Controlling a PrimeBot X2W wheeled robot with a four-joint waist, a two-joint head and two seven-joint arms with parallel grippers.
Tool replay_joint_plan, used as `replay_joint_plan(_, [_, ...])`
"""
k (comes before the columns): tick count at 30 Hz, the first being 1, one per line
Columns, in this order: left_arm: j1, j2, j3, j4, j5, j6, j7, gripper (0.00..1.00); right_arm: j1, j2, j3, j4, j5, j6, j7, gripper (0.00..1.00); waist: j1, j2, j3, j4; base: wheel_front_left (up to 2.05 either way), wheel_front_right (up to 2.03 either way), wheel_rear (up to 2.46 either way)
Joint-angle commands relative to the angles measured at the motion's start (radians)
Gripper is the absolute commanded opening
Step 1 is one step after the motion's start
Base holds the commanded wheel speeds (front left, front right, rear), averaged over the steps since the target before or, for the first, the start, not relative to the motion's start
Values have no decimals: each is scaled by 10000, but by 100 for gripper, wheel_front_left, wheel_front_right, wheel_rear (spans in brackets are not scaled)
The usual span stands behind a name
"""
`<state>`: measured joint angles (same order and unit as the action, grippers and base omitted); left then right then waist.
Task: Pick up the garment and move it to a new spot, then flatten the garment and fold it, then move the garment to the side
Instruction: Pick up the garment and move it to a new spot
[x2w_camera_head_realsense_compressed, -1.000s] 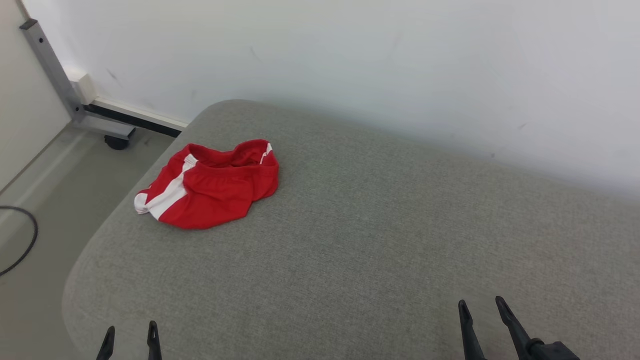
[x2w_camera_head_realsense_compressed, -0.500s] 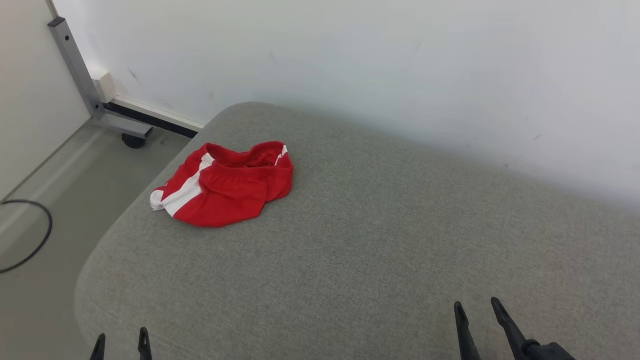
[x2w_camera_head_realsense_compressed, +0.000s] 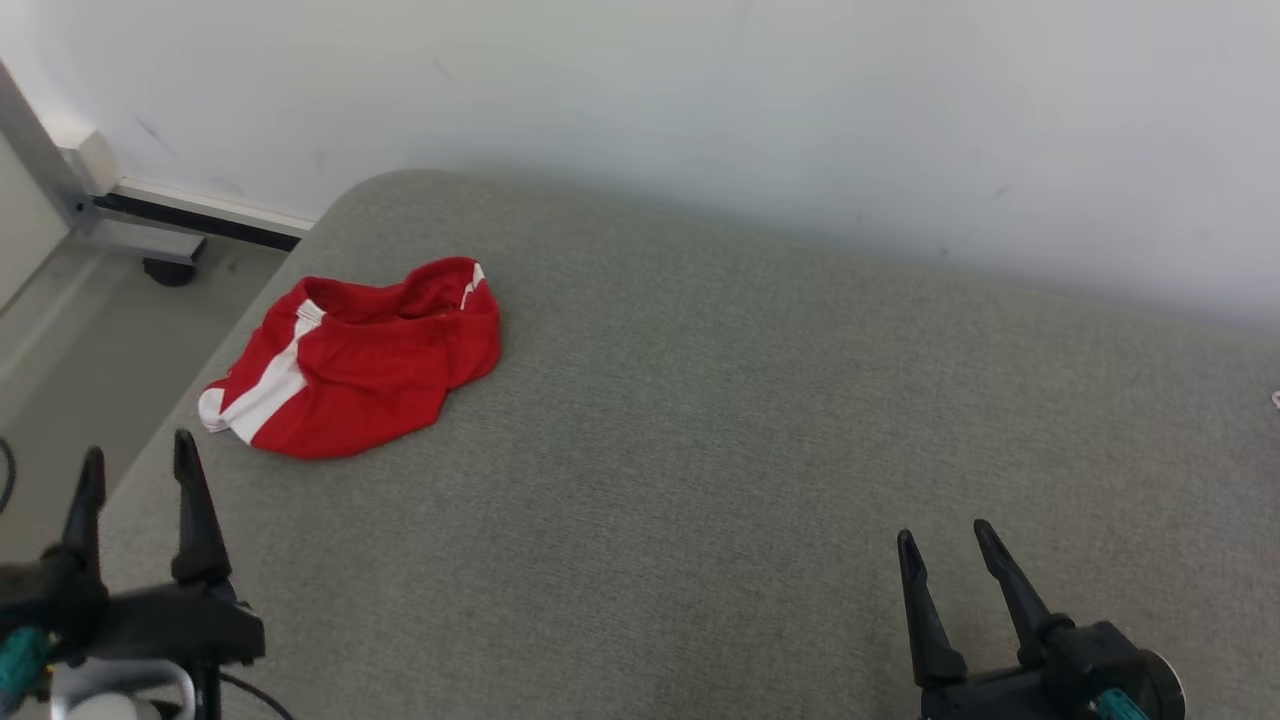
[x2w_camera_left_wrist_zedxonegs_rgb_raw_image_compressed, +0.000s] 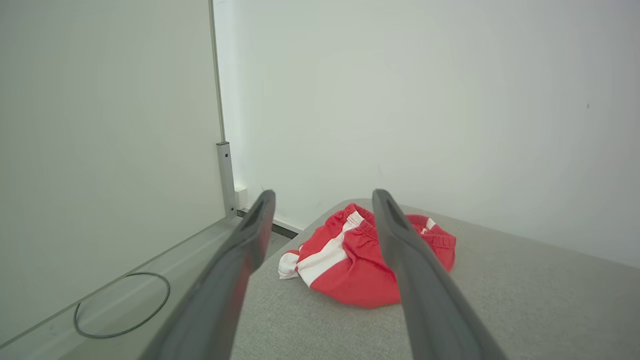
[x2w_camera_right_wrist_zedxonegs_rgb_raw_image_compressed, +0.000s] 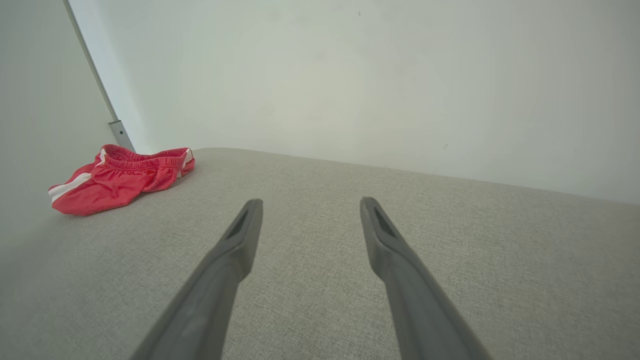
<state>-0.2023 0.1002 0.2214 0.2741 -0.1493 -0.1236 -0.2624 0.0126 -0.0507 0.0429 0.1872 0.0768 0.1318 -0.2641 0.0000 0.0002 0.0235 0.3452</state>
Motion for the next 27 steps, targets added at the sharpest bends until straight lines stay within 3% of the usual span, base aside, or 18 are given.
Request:
replay_joint_plan(1, [-604, 206, 74, 310, -142, -34, -19, 100, -264, 7, 14, -73, -75, -27, -11, 100, 0, -2, 771, -803, 0, 0, 0])
replay_joint_plan(12, [-4146, 2011, -183, 2859, -705, -68, 202, 100, -1354, 7, 21, -531, -270, -27, -9, 100, 0, -2, 2352, -2421, 0, 0, 0])
replay_joint_plan(27, [-6245, 3613, -1347, 6558, -1598, -63, 2187, 100, -1988, 10, 132, -656, -314, -27, -9, 100, 0, -2, 3269, -3713, 0, 0, 0])
